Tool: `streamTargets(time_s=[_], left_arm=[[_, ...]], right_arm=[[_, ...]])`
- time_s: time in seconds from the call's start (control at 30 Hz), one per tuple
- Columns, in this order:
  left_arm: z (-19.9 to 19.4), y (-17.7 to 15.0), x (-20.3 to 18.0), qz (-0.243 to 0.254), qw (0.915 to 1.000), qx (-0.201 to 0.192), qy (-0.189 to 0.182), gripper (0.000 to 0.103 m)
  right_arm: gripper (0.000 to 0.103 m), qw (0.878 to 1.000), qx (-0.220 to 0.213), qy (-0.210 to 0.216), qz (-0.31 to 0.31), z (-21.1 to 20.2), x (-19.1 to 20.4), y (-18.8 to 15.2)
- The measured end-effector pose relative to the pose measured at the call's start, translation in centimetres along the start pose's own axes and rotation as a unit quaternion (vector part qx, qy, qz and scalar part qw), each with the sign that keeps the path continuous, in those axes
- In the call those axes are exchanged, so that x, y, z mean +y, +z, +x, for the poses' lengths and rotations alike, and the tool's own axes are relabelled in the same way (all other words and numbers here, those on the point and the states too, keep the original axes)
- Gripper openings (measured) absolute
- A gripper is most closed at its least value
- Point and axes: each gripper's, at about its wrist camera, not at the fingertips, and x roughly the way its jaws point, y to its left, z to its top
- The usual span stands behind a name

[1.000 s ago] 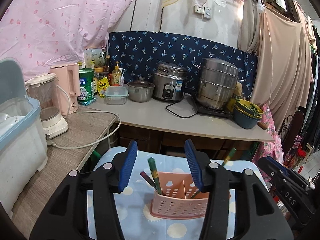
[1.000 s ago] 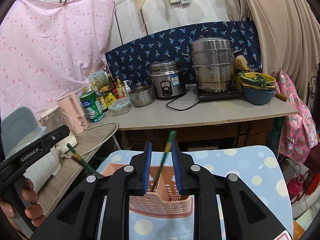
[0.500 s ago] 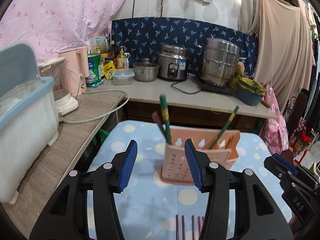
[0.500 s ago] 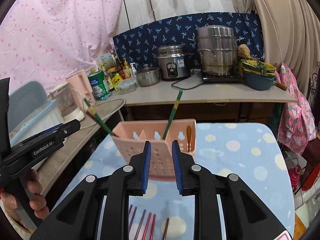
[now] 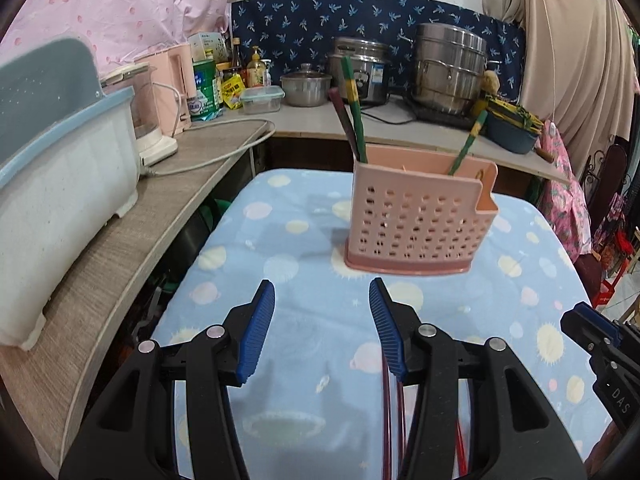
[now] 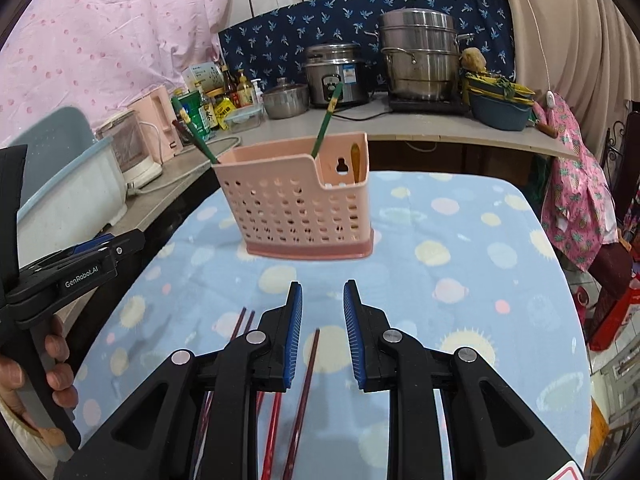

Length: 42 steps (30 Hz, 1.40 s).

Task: Organize utensils
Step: 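Move both open grippers back to the remaining red chopsticks, then close right gripper on a dark red chopstick while left gripper approaches another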

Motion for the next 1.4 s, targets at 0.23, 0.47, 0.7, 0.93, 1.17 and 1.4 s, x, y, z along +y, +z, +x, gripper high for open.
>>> streamTargets(time_s=[0.23, 0.47, 0.7, 0.93, 1.17, 1.4], left_arm=[[-0.7, -2.8, -0.2, 0.008, 0.9998, 0.021, 0.001, 0.047], [-1.1, -5.6, -0.3, 0.012, 0.999, 0.044, 0.001, 0.047], [-1.3, -8.4, -0.1, 0.009, 0.9976, 0.068, -0.001, 0.047], [-1.1, -10.5, 0.2, 0.005, 0.9957, 0.093, -0.003, 0.047], [-1.3, -11.1, -0.2, 0.004, 0.9952, 0.098, -0.007, 0.047], [-1.5, -11.6, -0.1, 0.003, 0.9948, 0.101, -0.007, 0.047]], right_arm=[[0.022, 1.0, 0.028, 0.0, -0.008, -0.7, 0.4, -3.4], [0.022, 0.999, 0.052, 0.002, -0.009, -1.2, 0.6, -6.2], [0.022, 0.997, 0.073, 0.001, -0.024, -1.2, 1.7, -8.9], [0.022, 0.995, 0.1, 0.011, -0.016, -1.0, 2.2, -11.3], [0.022, 0.994, 0.11, 0.011, -0.013, -0.5, 2.4, -12.1], [0.022, 0.993, 0.117, 0.011, -0.015, -0.1, 2.7, -12.6]])
